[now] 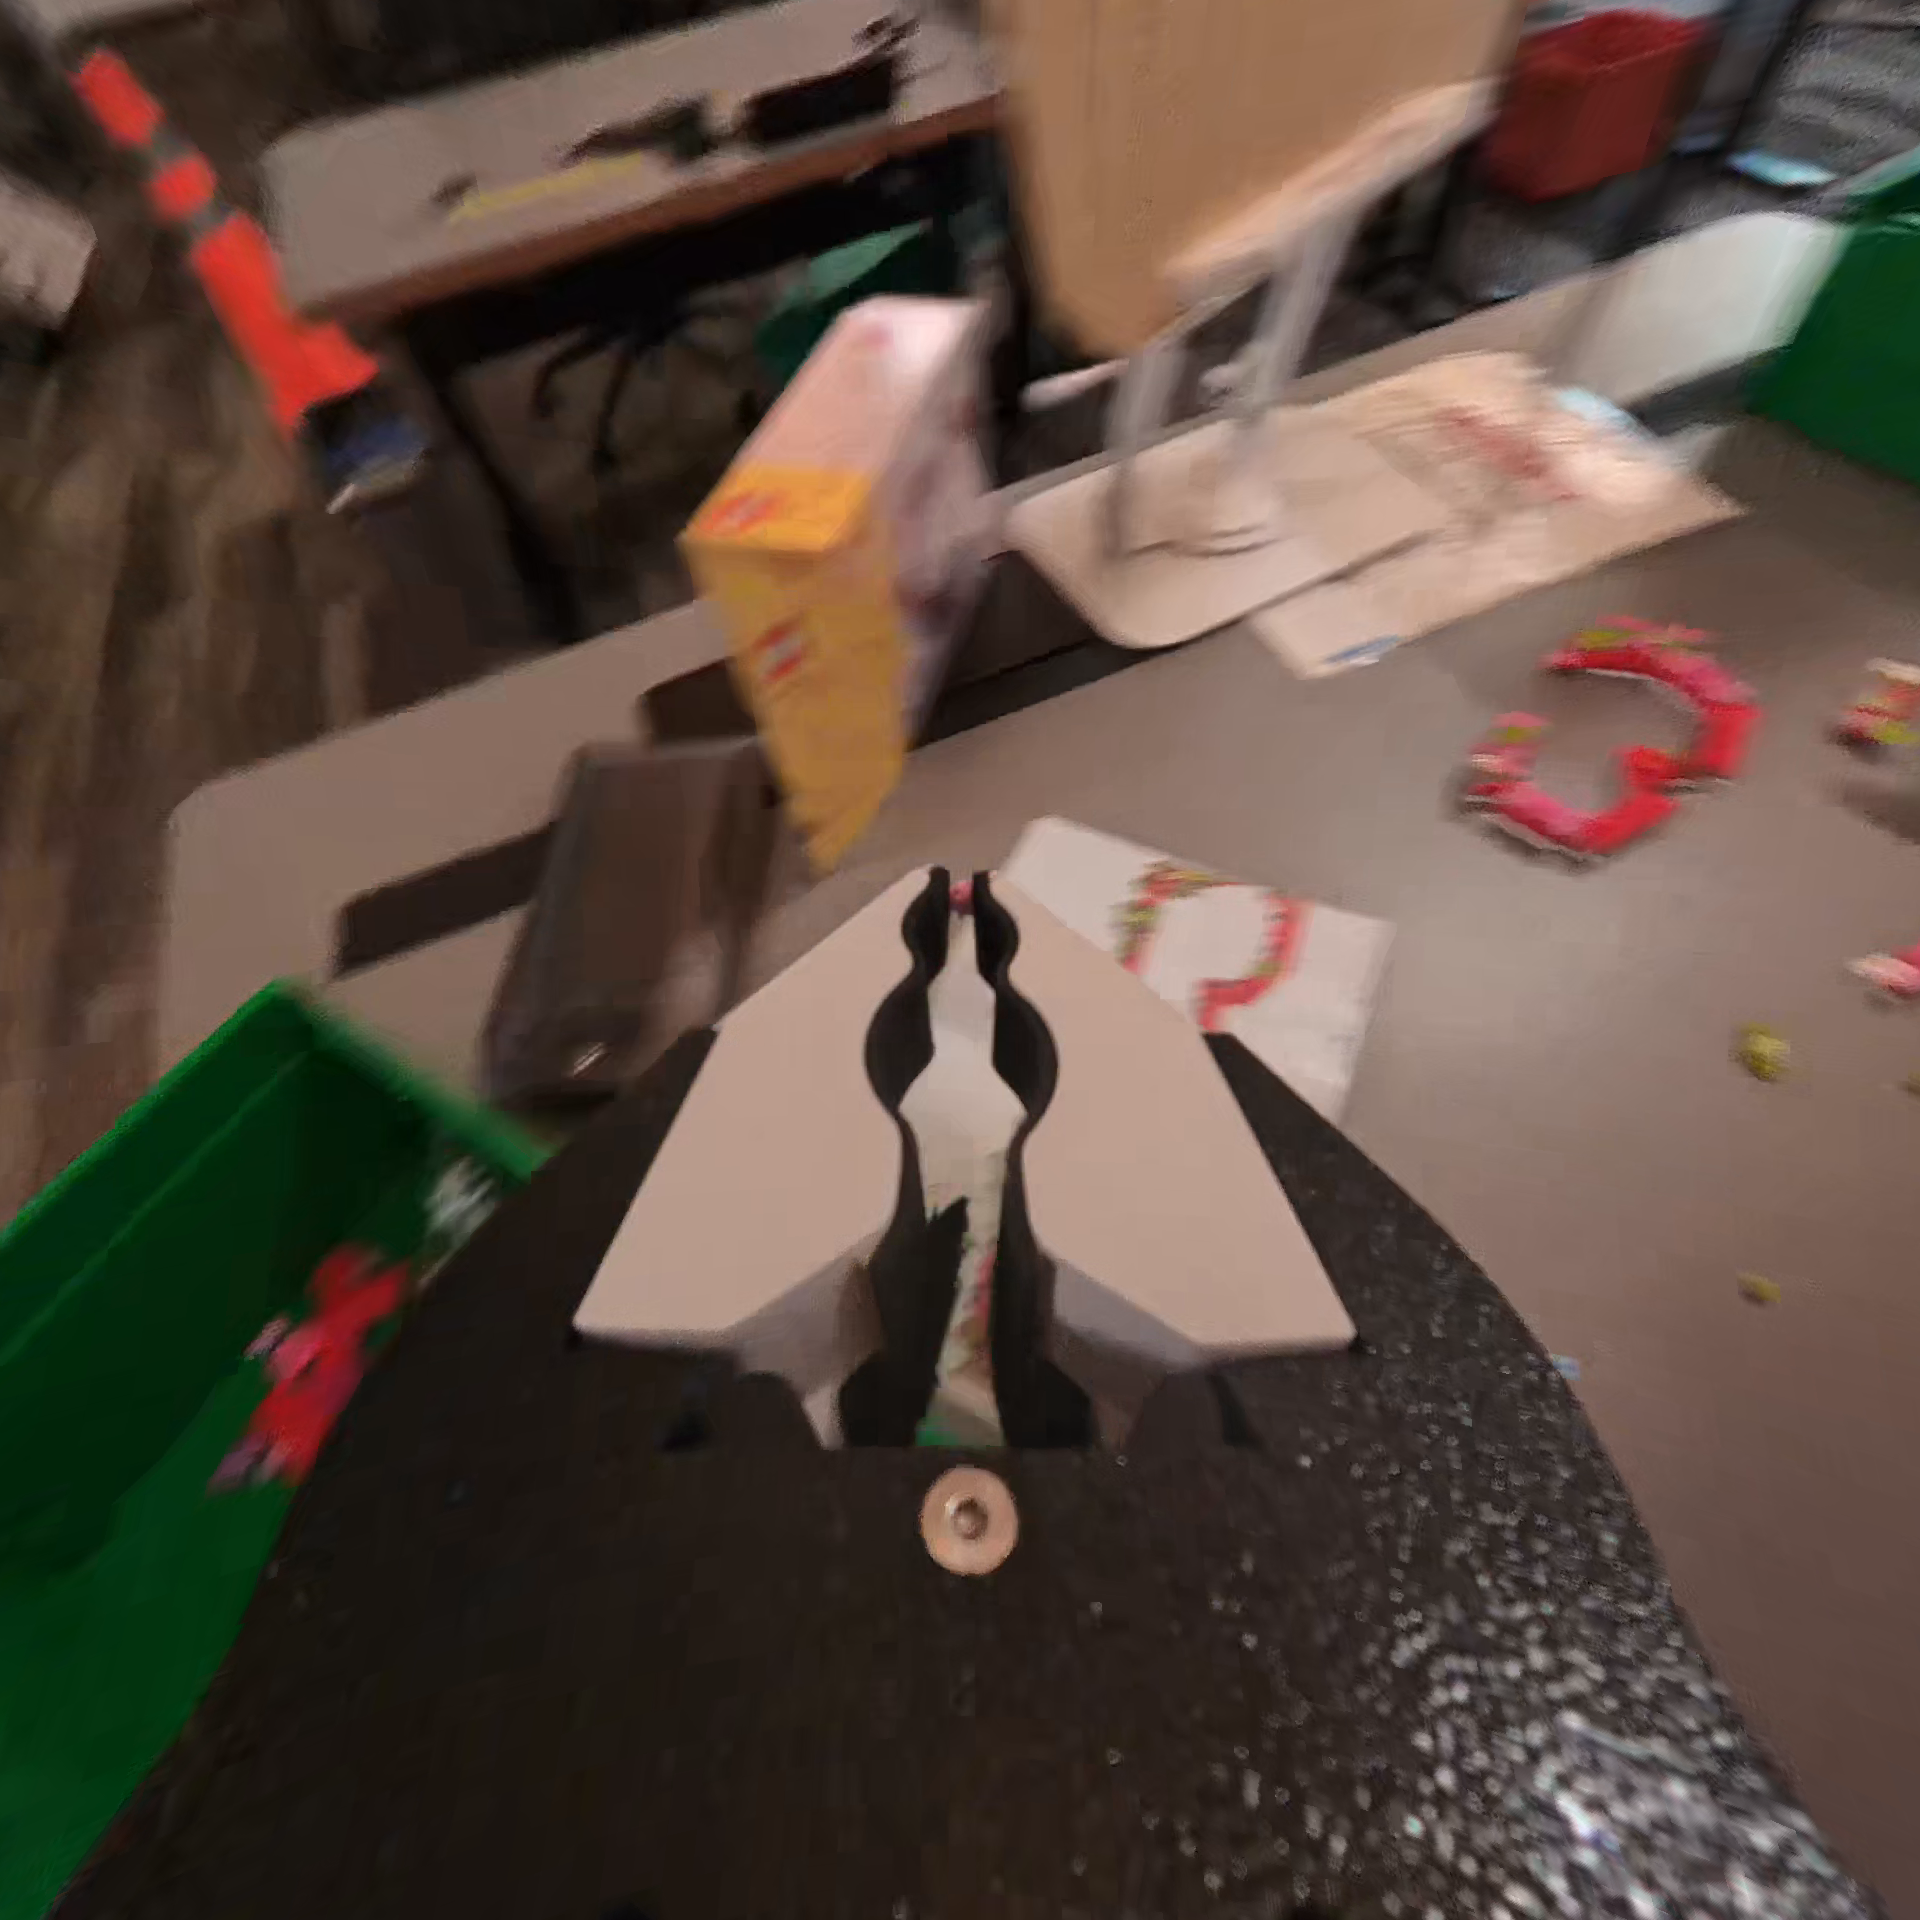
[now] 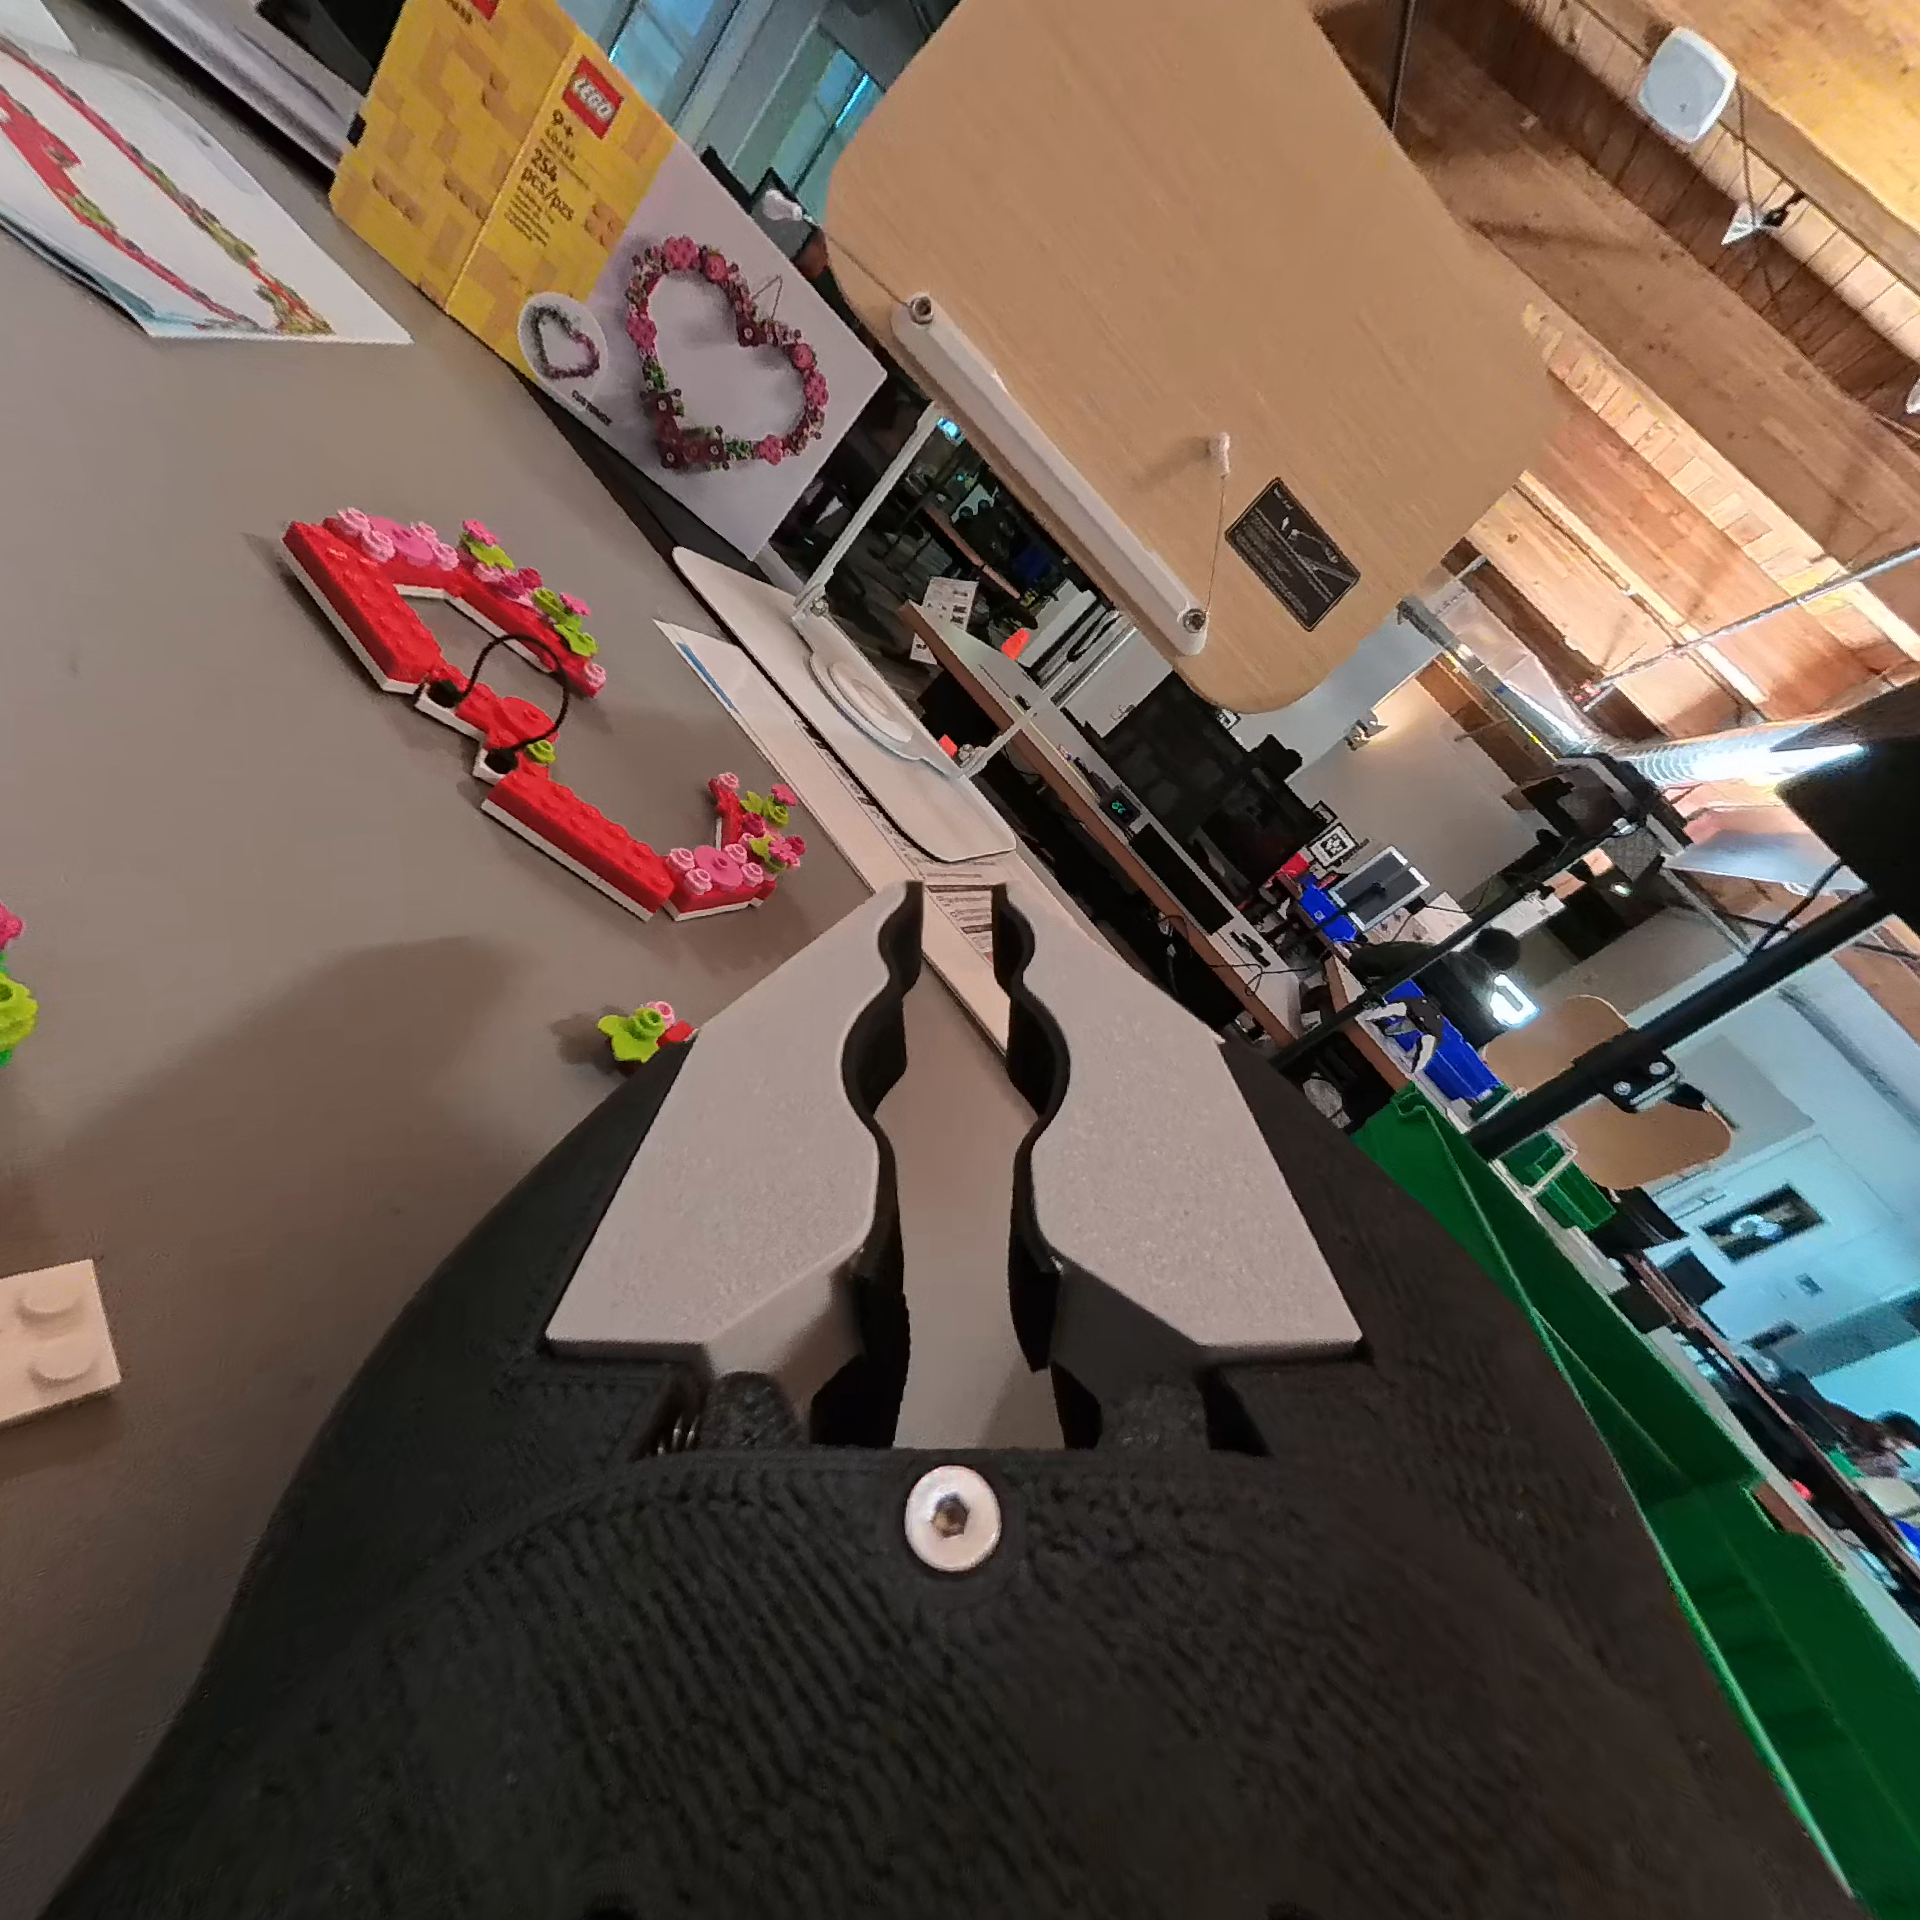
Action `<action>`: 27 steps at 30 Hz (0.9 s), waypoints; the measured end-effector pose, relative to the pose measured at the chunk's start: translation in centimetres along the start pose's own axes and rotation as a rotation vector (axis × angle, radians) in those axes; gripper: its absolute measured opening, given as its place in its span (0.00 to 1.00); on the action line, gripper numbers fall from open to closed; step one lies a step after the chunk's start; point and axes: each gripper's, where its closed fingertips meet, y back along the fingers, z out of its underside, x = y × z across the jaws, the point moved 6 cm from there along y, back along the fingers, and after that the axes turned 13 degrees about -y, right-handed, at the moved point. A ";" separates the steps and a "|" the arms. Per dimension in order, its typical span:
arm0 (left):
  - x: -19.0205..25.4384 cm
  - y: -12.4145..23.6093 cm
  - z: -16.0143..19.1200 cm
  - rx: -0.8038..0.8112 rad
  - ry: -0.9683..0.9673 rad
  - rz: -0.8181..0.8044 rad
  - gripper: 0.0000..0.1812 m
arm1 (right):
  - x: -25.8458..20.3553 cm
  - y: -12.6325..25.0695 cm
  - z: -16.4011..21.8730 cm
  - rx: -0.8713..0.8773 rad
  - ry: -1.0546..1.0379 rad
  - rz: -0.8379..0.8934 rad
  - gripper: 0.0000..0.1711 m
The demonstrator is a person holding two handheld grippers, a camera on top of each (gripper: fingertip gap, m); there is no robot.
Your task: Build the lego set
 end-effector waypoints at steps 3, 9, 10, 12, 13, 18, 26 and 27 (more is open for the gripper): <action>8.9 -1.7 -2.7 0.162 -0.175 0.172 0.01 | 0.2 0.1 -0.2 0.017 -0.020 0.005 0.06; 22.4 -5.2 -3.4 0.511 -0.662 0.126 0.01 | -0.1 0.7 -1.9 0.062 -0.174 -0.077 0.06; 24.0 -5.4 -3.3 0.567 -0.765 0.086 0.02 | -0.8 0.8 -2.8 0.073 -0.252 -0.153 0.05; 26.8 -5.6 -3.1 0.676 -0.916 0.019 0.01 | -2.9 1.0 -5.2 0.093 -0.437 -0.392 0.00; 28.0 -5.6 -3.0 0.722 -0.959 0.008 0.01 | -4.0 1.1 -6.5 0.096 -0.526 -0.525 0.00; 31.6 -5.6 -2.3 0.844 -1.121 -0.049 0.01 | -8.1 1.9 -10.7 0.079 -0.807 -0.954 0.03; 35.3 -4.8 -0.5 0.956 -1.421 -0.144 0.01 | -10.9 2.6 -11.0 0.042 -0.758 -1.135 0.04; 35.5 -4.8 -0.4 0.966 -1.434 -0.137 0.01 | -11.1 2.7 -11.0 0.032 -0.729 -1.139 0.04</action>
